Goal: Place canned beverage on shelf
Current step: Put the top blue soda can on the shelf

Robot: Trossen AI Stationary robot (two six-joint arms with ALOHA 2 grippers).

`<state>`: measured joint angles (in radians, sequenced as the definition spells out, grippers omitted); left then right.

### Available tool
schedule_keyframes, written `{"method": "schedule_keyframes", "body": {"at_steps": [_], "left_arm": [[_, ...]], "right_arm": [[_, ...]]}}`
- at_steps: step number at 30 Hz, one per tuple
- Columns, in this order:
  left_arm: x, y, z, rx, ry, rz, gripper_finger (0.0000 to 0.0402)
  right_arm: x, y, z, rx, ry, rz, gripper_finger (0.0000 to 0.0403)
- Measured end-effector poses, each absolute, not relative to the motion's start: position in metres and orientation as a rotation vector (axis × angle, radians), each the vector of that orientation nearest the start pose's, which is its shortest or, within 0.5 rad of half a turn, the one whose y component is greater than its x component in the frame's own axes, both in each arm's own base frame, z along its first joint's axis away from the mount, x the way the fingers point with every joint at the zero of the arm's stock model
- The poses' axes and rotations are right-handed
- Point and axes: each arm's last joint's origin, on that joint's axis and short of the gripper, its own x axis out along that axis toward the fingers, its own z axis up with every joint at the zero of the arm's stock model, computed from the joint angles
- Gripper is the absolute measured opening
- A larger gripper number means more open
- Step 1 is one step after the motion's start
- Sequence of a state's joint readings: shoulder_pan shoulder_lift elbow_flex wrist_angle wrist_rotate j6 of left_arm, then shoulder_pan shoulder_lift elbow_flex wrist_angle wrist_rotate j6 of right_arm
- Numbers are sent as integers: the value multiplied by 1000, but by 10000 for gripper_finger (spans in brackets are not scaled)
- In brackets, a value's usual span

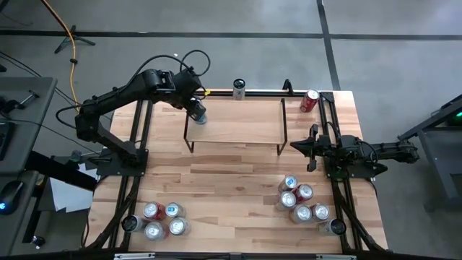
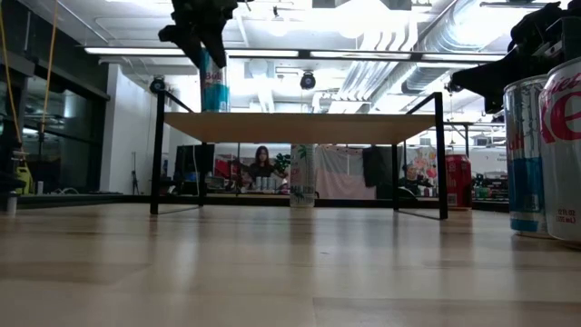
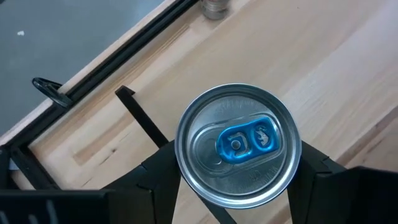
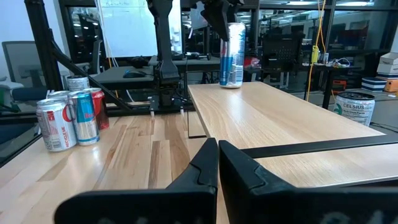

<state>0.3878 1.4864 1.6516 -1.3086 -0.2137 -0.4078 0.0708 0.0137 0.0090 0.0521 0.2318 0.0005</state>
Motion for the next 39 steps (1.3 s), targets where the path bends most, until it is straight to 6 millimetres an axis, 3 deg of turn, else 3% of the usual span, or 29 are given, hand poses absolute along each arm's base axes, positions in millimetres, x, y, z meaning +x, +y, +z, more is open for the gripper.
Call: {"method": "schedule_keyframes", "body": {"at_steps": [11,23,30,35,39], "left_arm": [[247,107,379,-455,1041,731,185],[243,103,381,-488,1050,671,279],[236,101,414,-443,1000,520,289],[223,95,446,-345,907,472,289],[213,91,458,-274,865,480,289]], "right_arm": [[97,0,171,8,-47,-161,0],[97,0,170,8,-47,-161,0],[97,0,170,7,-47,-161,0],[97,0,171,8,-47,-161,0],[97,0,170,8,-47,-161,0]]}}
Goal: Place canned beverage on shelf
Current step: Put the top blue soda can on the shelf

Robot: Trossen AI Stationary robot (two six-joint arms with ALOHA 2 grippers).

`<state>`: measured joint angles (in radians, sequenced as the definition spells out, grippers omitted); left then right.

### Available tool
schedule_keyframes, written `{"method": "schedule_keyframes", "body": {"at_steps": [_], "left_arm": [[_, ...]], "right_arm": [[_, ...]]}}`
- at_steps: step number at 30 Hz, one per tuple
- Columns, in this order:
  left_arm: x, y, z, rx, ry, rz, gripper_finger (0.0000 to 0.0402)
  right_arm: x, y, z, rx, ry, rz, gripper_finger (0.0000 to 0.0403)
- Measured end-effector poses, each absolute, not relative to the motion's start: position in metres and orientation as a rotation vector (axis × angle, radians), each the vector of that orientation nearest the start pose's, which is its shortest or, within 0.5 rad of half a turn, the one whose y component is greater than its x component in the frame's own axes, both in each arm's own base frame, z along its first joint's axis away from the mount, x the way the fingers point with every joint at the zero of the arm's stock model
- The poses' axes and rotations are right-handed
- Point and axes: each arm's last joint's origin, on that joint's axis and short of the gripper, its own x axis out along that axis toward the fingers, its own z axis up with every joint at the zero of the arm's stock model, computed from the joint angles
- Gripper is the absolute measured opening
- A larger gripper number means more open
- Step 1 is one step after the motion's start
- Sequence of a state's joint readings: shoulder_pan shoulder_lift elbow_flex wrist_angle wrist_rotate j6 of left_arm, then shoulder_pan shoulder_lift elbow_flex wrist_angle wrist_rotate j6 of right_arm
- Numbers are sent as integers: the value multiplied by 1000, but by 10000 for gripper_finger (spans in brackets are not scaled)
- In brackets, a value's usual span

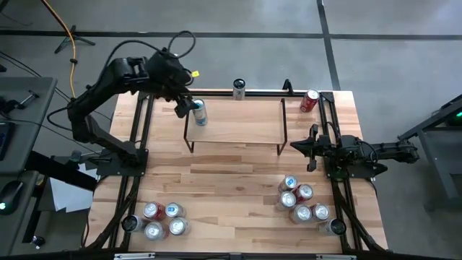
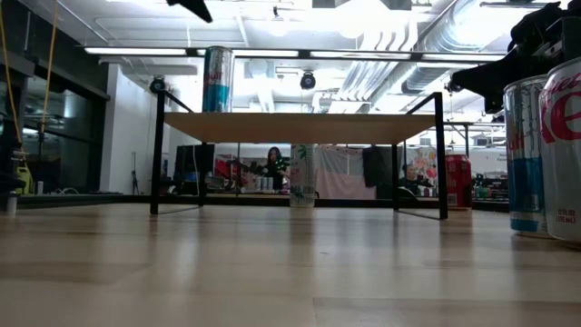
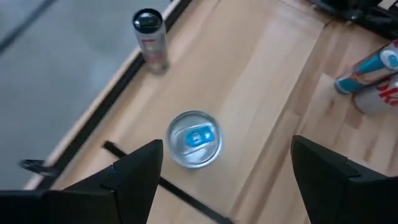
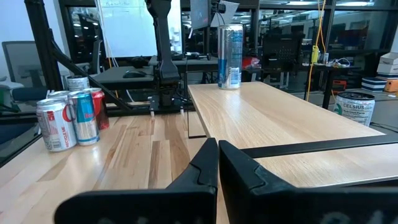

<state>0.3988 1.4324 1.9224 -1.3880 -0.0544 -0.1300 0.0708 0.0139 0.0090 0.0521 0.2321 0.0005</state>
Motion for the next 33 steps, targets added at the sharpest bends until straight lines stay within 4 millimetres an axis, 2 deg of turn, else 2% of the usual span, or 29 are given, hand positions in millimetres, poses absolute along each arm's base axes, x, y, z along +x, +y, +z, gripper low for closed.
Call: {"method": "schedule_keyframes", "body": {"at_steps": [4,7,10,14,18,26,33], "left_arm": [[201,90,460,-236,860,602,290],[202,92,455,-206,857,644,290],[213,97,447,-177,839,547,290],[228,109,436,-74,759,281,290],[231,122,423,-48,704,82,290],[214,142,401,-50,747,94,289],[201,153,392,-47,645,101,289]], "right_arm": [[97,0,170,8,-47,-161,0],[97,0,171,8,-47,-161,0],[97,0,170,7,-47,-161,0],[97,0,170,8,-47,-161,0],[97,0,171,8,-47,-161,0],[97,0,171,8,-47,-161,0],[97,0,171,8,-47,-161,0]]}}
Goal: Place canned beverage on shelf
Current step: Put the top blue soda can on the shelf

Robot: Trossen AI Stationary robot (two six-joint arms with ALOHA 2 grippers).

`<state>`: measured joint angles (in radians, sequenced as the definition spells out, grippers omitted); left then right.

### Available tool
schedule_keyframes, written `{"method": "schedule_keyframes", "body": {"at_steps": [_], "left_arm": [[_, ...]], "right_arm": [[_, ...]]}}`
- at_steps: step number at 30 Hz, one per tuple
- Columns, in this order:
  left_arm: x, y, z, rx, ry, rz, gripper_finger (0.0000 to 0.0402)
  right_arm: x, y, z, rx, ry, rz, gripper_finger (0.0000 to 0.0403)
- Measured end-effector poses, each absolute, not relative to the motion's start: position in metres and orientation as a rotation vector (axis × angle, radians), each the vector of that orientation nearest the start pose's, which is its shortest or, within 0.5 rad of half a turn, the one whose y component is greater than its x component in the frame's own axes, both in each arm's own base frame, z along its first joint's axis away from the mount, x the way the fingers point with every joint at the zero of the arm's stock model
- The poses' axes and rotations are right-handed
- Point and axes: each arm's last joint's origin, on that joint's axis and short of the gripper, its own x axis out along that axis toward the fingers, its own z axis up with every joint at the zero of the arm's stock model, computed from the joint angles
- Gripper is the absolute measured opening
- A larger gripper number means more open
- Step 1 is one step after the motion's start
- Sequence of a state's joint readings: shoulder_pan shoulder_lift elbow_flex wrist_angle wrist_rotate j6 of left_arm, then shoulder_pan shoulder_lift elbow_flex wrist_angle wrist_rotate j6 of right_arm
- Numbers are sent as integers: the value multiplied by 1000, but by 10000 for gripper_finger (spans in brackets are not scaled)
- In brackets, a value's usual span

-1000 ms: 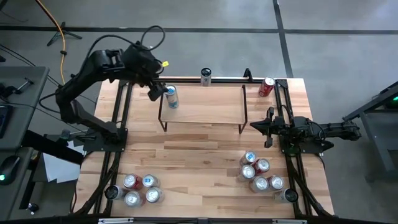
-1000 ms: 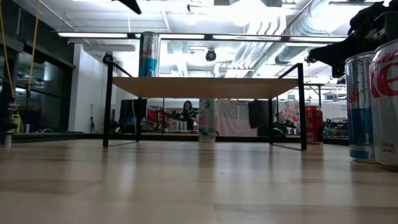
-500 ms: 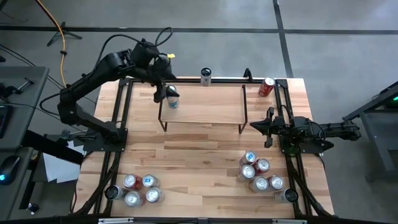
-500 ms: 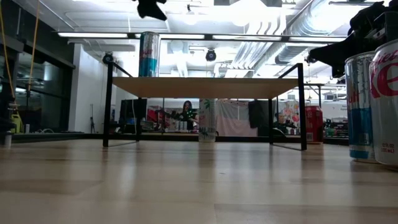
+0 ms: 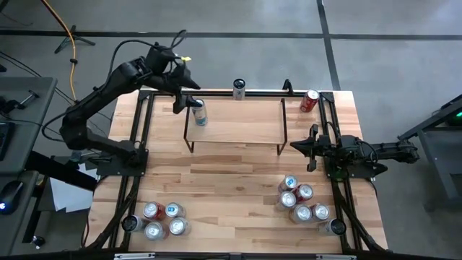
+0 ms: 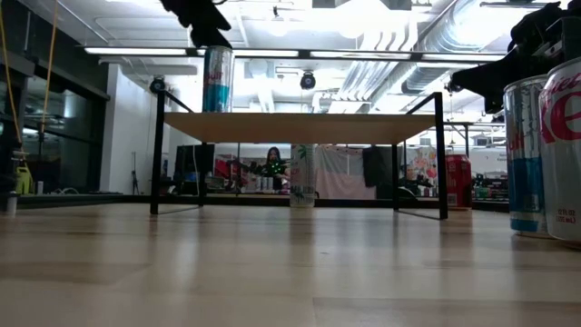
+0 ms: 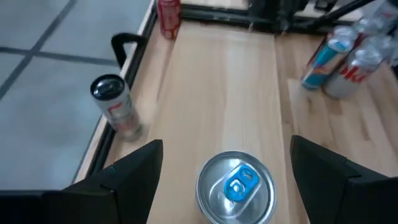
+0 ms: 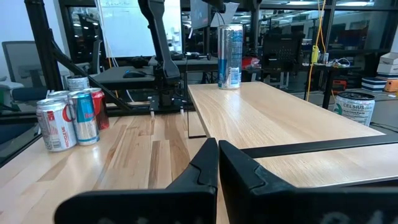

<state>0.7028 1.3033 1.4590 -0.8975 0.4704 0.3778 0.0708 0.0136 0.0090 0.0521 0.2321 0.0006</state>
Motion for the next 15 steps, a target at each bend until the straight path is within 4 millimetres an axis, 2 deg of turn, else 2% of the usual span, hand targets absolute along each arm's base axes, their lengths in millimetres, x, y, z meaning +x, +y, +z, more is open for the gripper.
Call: {"method": "schedule_keyframes", "body": {"at_steps": [15], "left_arm": [[201,154,353,-78,704,-3,289]], "right_arm": [[97,0,171,7,-47,-161,0]]}}
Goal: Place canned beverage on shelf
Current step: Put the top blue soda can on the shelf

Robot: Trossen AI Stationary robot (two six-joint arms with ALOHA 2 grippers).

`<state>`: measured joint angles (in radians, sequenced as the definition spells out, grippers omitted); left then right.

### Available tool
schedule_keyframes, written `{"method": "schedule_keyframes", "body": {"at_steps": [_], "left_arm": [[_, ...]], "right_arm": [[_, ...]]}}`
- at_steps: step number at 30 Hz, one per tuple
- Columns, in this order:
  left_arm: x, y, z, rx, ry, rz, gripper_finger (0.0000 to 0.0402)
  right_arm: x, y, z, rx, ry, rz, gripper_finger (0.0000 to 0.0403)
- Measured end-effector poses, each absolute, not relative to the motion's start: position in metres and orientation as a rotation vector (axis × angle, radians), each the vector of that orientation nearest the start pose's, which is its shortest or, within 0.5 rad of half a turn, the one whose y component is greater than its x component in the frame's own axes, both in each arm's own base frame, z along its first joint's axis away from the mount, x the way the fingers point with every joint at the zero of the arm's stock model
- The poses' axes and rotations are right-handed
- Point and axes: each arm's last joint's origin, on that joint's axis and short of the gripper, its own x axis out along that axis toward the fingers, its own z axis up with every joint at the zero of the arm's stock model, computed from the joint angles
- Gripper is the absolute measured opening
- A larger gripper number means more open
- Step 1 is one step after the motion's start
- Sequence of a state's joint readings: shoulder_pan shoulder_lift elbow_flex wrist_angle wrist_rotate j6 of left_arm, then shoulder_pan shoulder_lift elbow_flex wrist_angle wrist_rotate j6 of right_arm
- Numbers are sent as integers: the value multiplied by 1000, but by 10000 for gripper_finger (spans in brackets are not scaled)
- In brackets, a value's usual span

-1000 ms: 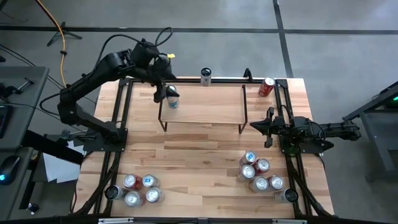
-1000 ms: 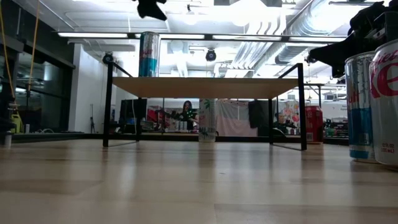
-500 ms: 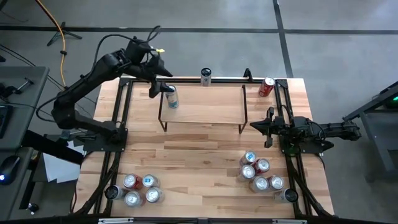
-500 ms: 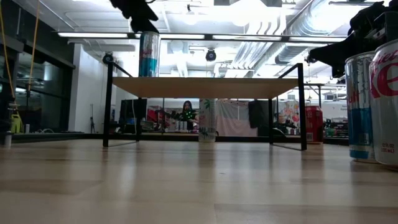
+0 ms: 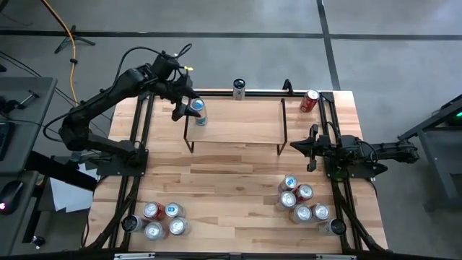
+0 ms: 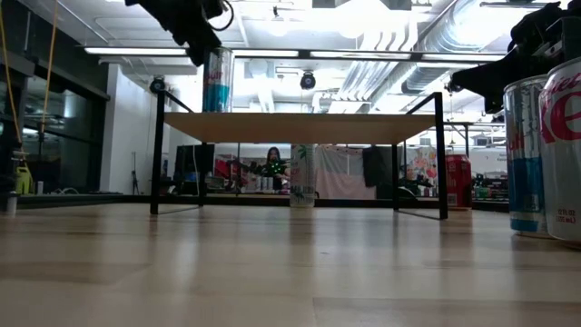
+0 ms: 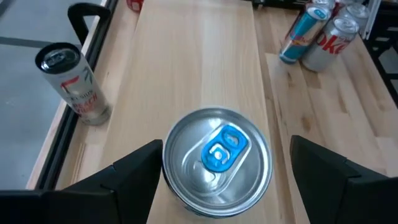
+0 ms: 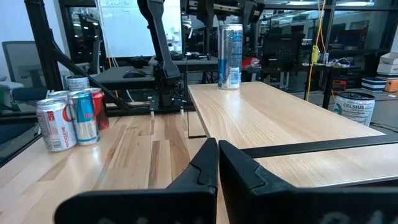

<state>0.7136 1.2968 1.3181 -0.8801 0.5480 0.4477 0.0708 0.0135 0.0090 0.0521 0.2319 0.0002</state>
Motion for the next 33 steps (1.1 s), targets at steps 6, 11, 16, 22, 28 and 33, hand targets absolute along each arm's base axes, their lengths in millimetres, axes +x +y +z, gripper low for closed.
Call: {"method": "schedule_keyframes", "body": {"at_steps": [6,11,16,22,28,33], "left_arm": [[202,155,344,-69,714,-10,288],[204,156,347,-53,690,4,264],[204,157,347,-58,685,15,197],[202,157,349,-190,695,130,147],[192,140,358,-194,743,272,147],[191,121,365,-199,739,279,156]], "right_arm": [[97,0,171,8,-47,-161,0],[97,0,170,8,-47,-161,0],[97,0,170,8,-47,-161,0],[97,0,171,8,-47,-161,0],[97,0,170,8,-47,-161,0],[97,0,170,8,-47,-161,0]]}}
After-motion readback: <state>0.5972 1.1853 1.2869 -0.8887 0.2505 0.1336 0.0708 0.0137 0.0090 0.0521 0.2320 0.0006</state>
